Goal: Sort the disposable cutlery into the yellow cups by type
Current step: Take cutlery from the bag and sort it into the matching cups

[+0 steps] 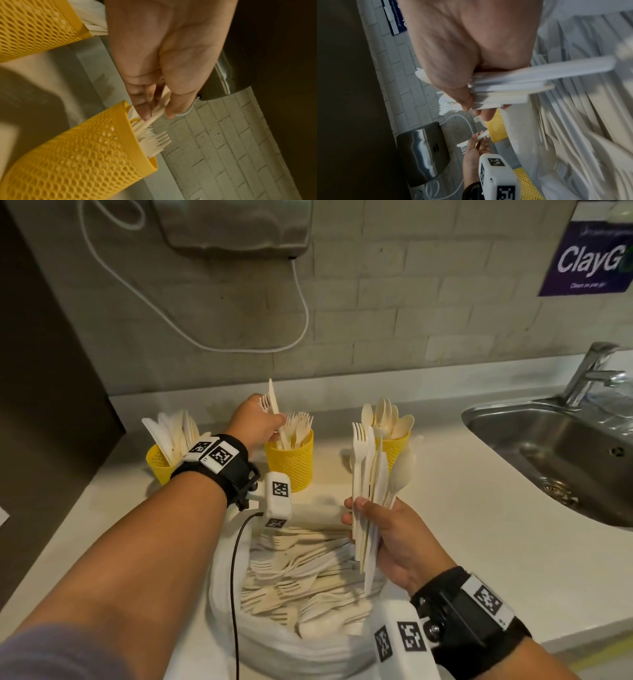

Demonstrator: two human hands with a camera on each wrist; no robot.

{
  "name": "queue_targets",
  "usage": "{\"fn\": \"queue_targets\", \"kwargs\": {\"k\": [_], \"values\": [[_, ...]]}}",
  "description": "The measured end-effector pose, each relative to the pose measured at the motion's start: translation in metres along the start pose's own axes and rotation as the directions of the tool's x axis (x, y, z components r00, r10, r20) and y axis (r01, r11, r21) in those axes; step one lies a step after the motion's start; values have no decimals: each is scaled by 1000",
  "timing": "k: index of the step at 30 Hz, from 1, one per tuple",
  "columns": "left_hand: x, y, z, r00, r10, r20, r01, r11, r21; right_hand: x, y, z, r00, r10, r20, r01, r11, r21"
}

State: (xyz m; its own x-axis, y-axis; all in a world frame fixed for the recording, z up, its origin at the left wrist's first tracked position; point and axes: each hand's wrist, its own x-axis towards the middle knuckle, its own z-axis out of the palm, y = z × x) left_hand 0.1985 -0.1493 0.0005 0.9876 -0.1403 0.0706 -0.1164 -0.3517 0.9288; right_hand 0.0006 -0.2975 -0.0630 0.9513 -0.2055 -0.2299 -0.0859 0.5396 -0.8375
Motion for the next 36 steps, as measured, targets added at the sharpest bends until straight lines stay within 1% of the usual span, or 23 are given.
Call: {"fn": "queue_targets", "kwargs": {"k": [3, 6, 9, 11, 12, 14, 16, 18, 19, 21, 22, 23, 24, 25, 27, 30, 33, 34, 35, 36], "values": [[0, 0, -1, 999, -10, 37, 11, 999, -32, 0, 0, 2, 1000, 4, 7, -4, 1000, -9], [1, 0, -5, 1000, -12, 19, 12, 1000, -21, 1, 0, 3, 1000, 13, 9, -12, 1000, -5], [3, 0, -8, 996, 90, -23, -85, 983, 162, 1, 1, 2, 1000, 16, 7, -16, 1000, -5], [1, 2, -8, 992, 128, -19, -121, 969, 215, 1, 1, 2, 1000, 11, 9, -11, 1000, -5], [1, 3, -7, 992, 126, -16, -121, 974, 194, 1, 1, 1, 1000, 9, 10, -9, 1000, -3], [-2, 7, -8, 993, 111, -38, -108, 992, 65, 1, 1, 1, 1000, 8, 11, -8, 1000, -1], [-6, 16, -19, 981, 142, -134, -154, 984, -88, 2, 1, 1, 1000, 8, 12, -8, 1000, 3], [-14, 28, -45, 945, 208, -252, -260, 945, -198, 3, 1, 3, 1000, 9, 23, -10, 1000, 7], [-18, 32, -63, 914, 252, -319, -320, 930, -182, 4, 1, 5, 1000, 10, 28, -10, 1000, 5], [-28, 34, -101, 834, 318, -450, -381, 923, -54, 5, 3, 9, 999, 14, 39, -14, 1000, 3], [-33, 30, -118, 796, 333, -505, -374, 927, 23, 6, 4, 11, 999, 16, 48, -16, 1000, 4], [-39, 26, -130, 769, 343, -539, -343, 933, 104, 6, 5, 14, 998, 20, 58, -20, 1000, 5], [-44, 20, -139, 755, 348, -556, -294, 937, 188, 7, 7, 18, 997, 26, 68, -26, 1000, 5], [-48, 12, -143, 754, 352, -555, -239, 934, 266, 8, 9, 21, 996, 32, 78, -32, 999, 5], [-47, -6, -144, 778, 355, -518, -150, 906, 395, 9, 13, 26, 995, 37, 94, -38, 999, 5], [-36, -35, -138, 846, 301, -440, -49, 866, 498, 11, 16, 30, 992, 37, 117, -38, 999, 13], [-28, -58, -132, 927, 206, -314, 44, 770, 636, 10, 15, 31, 991, 44, 124, -43, 999, -10], [-29, -62, -131, 939, 184, -292, 63, 739, 670, 10, 15, 32, 991, 49, 125, -46, 999, -23], [-32, -63, -130, 933, 188, -307, 82, 720, 689, 10, 15, 32, 991, 51, 123, -48, 998, -35], [-38, -59, -129, 906, 224, -358, 92, 723, 685, 10, 15, 32, 991, 53, 123, -49, 998, -40]]}}
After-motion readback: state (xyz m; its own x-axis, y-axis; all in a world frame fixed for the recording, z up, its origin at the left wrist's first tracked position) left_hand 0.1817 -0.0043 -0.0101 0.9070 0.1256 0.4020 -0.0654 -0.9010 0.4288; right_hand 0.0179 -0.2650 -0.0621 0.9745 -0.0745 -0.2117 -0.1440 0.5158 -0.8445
